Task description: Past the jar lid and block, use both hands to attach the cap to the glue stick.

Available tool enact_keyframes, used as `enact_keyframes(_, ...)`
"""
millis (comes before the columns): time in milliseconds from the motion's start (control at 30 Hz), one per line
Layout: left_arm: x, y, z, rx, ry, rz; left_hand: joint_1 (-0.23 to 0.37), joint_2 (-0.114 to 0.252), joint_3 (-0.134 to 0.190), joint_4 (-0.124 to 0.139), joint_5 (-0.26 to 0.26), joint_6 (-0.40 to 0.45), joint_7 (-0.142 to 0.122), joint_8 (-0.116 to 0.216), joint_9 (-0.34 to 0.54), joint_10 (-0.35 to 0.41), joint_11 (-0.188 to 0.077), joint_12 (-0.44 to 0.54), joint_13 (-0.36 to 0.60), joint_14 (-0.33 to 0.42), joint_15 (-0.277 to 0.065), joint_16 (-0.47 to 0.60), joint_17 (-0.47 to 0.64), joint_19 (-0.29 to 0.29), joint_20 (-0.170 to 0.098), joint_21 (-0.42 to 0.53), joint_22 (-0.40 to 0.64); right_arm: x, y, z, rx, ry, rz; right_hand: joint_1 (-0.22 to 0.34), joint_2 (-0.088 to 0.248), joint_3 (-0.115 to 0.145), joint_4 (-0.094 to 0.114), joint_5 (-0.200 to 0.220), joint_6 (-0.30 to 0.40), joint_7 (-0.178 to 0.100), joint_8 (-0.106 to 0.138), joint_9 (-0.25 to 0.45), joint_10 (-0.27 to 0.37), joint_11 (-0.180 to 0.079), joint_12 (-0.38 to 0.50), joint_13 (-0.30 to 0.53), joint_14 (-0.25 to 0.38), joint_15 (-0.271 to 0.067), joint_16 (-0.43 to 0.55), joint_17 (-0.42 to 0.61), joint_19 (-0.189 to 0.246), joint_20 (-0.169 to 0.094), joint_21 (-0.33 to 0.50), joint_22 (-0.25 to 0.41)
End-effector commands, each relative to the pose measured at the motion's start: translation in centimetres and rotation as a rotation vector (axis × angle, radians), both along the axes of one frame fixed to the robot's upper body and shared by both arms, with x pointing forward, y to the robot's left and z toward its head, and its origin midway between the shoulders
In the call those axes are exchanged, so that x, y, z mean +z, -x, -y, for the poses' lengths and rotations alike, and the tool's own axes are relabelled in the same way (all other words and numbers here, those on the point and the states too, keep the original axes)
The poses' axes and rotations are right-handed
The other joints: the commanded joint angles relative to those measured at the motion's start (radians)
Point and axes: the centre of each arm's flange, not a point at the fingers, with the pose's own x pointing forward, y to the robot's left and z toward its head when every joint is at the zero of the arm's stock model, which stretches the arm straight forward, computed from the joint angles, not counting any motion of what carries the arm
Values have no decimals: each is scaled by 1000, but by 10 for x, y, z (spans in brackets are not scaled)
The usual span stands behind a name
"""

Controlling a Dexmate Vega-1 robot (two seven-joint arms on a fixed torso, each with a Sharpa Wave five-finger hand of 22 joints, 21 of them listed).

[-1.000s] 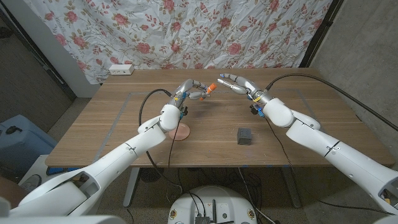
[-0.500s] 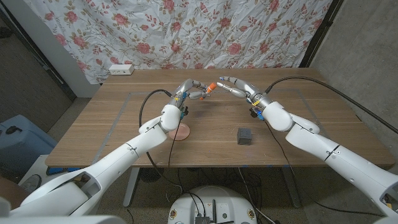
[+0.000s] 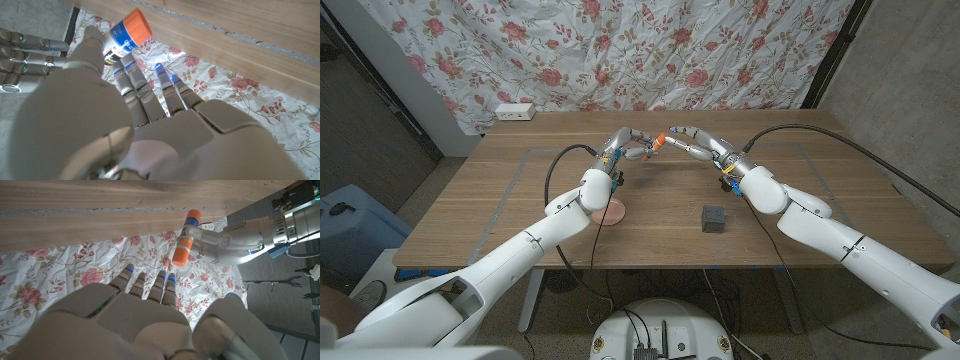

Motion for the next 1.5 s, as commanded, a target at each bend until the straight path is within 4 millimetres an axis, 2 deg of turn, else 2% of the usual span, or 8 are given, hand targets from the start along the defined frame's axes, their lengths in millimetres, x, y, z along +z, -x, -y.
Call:
enact_keyframes(33, -1, 0, 1, -7, 1, 4, -23, 70, 0, 6, 6, 46, 34, 7, 12, 22, -15, 4, 6, 9, -99, 3, 3, 7, 1, -1, 3, -2, 1, -8, 0, 39, -8, -5, 15, -2, 8, -6, 0, 2, 5, 1, -5, -4, 6, 2, -11, 0, -4, 0, -6, -1, 0, 5)
enact_keyframes(1500, 0, 3, 2, -6, 4, 9, -15, 73, 2, 3, 7, 50, 34, 8, 12, 29, -15, 5, 6, 10, -104, 3, 3, 9, -1, 0, 3, -6, 4, -18, -13, 126, -5, -25, 37, -1, 10, -11, 22, 2, 14, 0, 13, -1, 13, 2, -5, -9, 1, -5, -3, -4, 6, 4)
